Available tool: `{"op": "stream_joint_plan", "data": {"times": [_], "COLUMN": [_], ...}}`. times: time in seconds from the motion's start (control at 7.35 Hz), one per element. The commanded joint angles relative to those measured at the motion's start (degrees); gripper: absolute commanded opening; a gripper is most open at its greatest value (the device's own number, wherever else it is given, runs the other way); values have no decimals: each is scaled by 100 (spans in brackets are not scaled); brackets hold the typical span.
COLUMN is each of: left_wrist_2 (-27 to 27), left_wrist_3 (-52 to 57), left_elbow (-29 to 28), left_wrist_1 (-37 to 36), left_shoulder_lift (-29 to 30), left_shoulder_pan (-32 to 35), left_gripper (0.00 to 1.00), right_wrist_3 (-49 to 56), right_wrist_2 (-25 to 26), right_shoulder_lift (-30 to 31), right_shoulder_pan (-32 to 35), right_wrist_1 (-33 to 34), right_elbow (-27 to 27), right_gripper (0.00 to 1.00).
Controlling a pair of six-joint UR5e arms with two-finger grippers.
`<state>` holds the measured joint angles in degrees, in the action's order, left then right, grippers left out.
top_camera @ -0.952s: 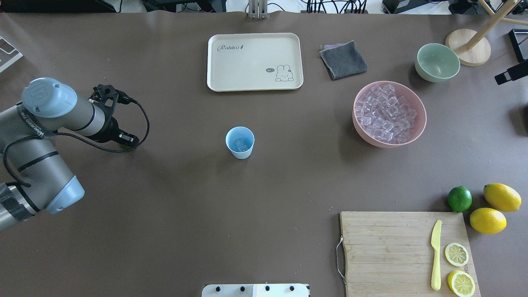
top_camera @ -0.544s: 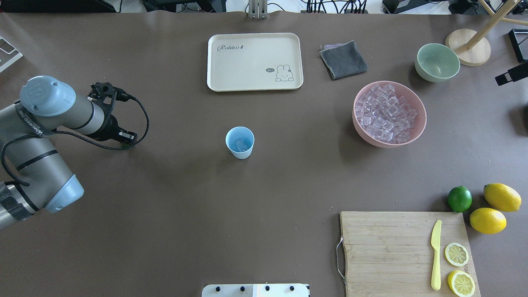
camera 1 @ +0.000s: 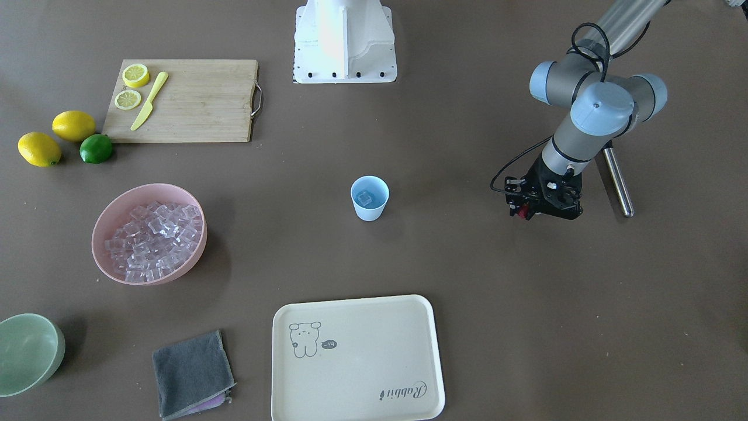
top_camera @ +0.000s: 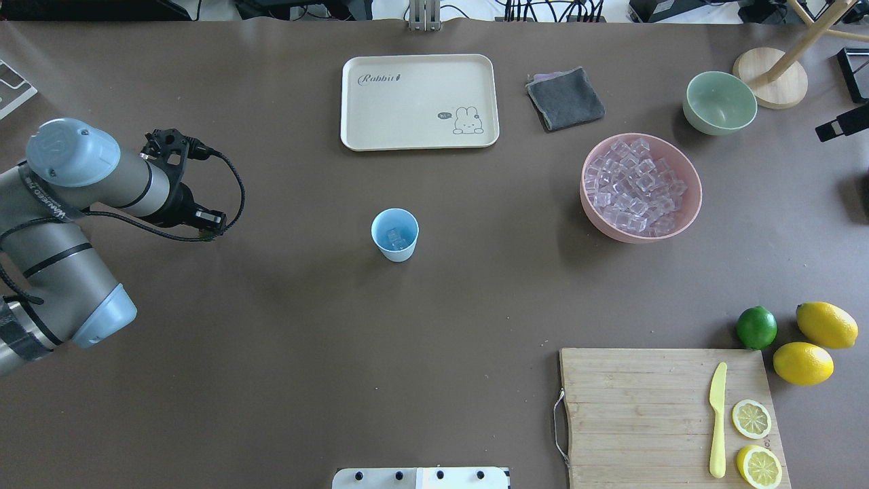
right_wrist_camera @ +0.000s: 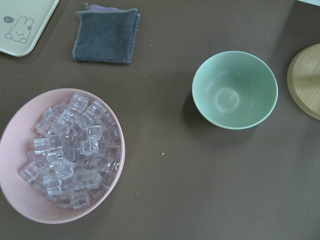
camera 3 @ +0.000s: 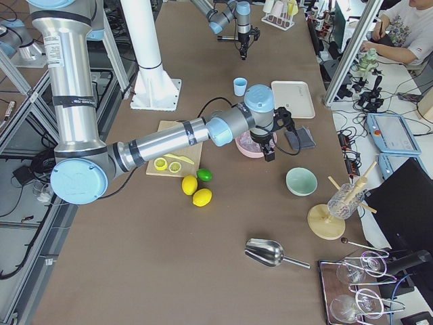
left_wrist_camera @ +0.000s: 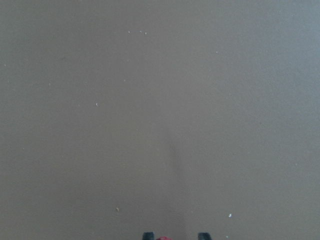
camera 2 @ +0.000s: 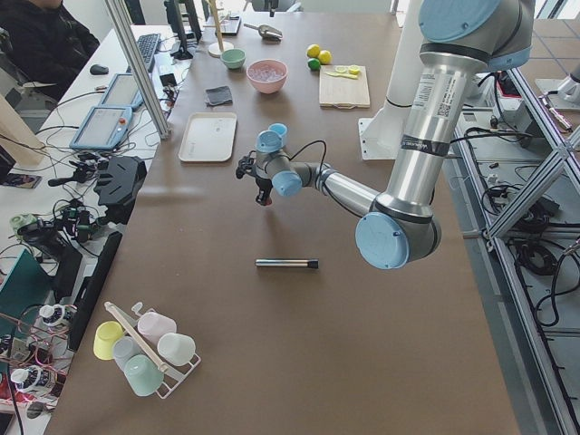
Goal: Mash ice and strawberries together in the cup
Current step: 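Carry the strawberry with the left gripper over the light-blue cup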
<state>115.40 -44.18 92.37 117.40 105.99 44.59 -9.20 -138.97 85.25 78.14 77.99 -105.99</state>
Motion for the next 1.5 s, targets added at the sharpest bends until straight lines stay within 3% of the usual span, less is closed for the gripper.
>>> {"op": "stream_joint_plan", "data": {"times": [0.0,0.27,0.68,1.09,1.36], "left_wrist_2": [70,88,106,53,35], "left_wrist_3": [-29,-46,-1053,-1426,-1444], "left_elbow": [79,71,54,54,27], "left_wrist_1": [-459,-1619,-1676,-1632,-1633], "left_shoulder_lift": [463,1577,2326,2574,2637], "left_shoulder_pan": [111,59,-231,-573,-697], "left_gripper": [0,0,0,0,0], "right_wrist_3": [-21,23,14,355,968], "right_wrist_2": [-25,19,19,10,-60], "right_shoulder_lift": [-43,0,0,149,613], "right_shoulder_pan": [0,0,0,0,218], "right_wrist_1": [6,6,23,15,-29], "right_elbow": [0,26,53,140,79], "right_gripper": [95,96,96,95,95]}}
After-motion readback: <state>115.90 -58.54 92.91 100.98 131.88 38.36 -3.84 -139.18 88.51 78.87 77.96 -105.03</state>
